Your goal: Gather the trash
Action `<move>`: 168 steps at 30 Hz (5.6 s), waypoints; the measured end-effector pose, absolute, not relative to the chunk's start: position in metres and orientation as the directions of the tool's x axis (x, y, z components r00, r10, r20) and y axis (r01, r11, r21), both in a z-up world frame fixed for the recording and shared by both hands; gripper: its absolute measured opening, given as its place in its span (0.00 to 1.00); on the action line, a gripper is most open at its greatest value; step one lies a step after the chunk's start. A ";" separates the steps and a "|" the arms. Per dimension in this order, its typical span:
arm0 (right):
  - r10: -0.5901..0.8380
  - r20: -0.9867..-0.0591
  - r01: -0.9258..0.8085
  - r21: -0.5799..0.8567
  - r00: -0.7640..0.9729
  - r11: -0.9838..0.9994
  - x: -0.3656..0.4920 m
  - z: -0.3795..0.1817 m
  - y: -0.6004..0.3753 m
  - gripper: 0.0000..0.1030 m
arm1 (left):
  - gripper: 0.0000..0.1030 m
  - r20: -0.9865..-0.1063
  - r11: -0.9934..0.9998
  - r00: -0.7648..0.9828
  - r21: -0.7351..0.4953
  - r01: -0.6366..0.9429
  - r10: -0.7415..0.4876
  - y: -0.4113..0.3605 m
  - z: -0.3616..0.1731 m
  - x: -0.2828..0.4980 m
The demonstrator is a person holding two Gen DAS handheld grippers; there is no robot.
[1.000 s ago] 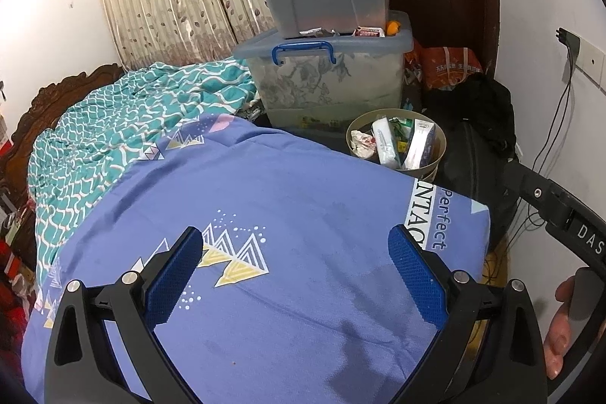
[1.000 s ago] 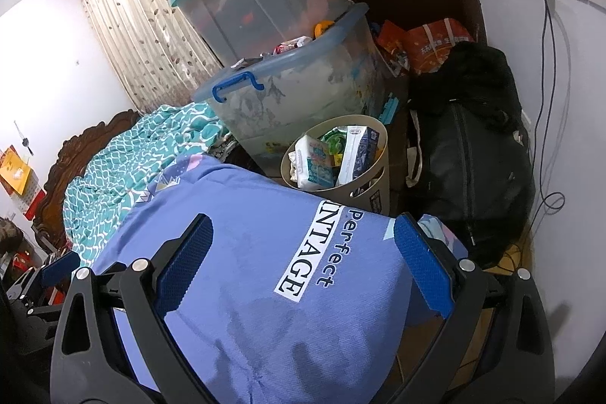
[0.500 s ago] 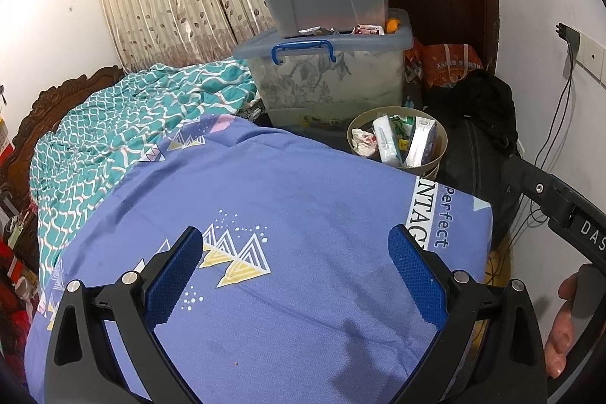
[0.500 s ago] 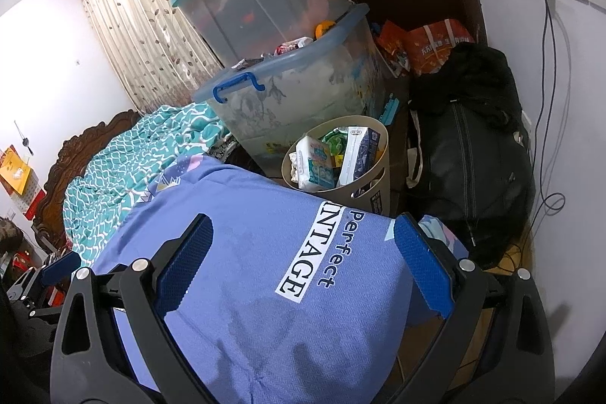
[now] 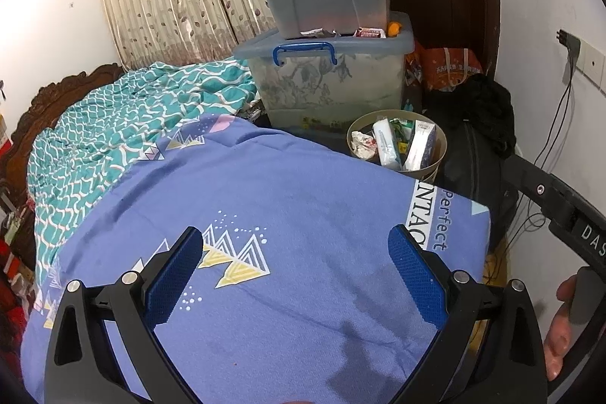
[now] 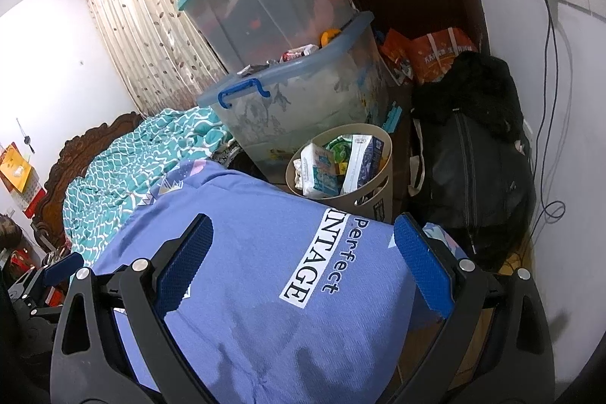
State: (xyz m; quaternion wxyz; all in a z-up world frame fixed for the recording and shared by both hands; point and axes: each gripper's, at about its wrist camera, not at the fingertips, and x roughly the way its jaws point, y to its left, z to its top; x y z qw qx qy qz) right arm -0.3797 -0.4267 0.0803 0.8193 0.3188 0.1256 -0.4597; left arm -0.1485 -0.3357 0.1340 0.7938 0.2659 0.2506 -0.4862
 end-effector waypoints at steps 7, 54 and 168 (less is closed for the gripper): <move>-0.691 -0.473 0.833 0.387 0.547 0.395 -0.377 0.085 -0.420 0.95 | 0.92 -0.624 0.394 0.391 0.141 0.908 -0.677 -0.327 0.147 -0.148; -0.679 -0.472 0.825 0.378 0.562 0.420 -0.369 0.084 -0.409 0.96 | 0.92 -0.574 0.444 0.432 0.129 0.887 -0.696 -0.309 0.164 -0.139; -0.691 -0.459 0.826 0.376 0.559 0.419 -0.370 0.088 -0.409 0.96 | 0.92 -0.576 0.411 0.399 0.117 0.904 -0.714 -0.298 0.166 -0.130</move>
